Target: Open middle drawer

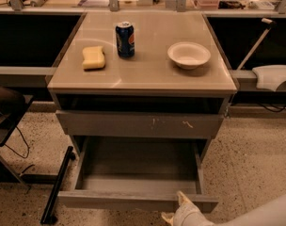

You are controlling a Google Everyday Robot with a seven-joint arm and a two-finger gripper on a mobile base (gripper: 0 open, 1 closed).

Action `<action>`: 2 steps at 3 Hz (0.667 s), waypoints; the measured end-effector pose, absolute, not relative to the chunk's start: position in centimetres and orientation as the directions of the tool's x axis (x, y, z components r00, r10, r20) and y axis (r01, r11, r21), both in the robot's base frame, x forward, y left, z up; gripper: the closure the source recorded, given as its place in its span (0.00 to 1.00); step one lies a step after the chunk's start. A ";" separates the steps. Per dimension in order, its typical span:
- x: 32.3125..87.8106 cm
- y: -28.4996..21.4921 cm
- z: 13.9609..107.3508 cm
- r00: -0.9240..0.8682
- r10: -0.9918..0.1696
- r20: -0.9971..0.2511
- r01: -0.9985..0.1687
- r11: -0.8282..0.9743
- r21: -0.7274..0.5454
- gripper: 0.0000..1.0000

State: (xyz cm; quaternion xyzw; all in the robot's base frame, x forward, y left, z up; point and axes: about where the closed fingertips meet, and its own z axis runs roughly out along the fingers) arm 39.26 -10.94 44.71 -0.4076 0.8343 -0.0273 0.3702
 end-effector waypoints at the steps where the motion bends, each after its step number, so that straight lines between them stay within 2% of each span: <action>1: 39.3 -10.9 44.7 -0.394 -0.700 -0.596 -0.660 0.666 -0.347 0.00; 2: 39.3 -10.9 44.7 -0.394 -0.700 -0.596 -0.660 0.666 -0.347 0.00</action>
Offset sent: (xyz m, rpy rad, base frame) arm 0.0000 0.0000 0.0000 0.0000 0.0000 0.0000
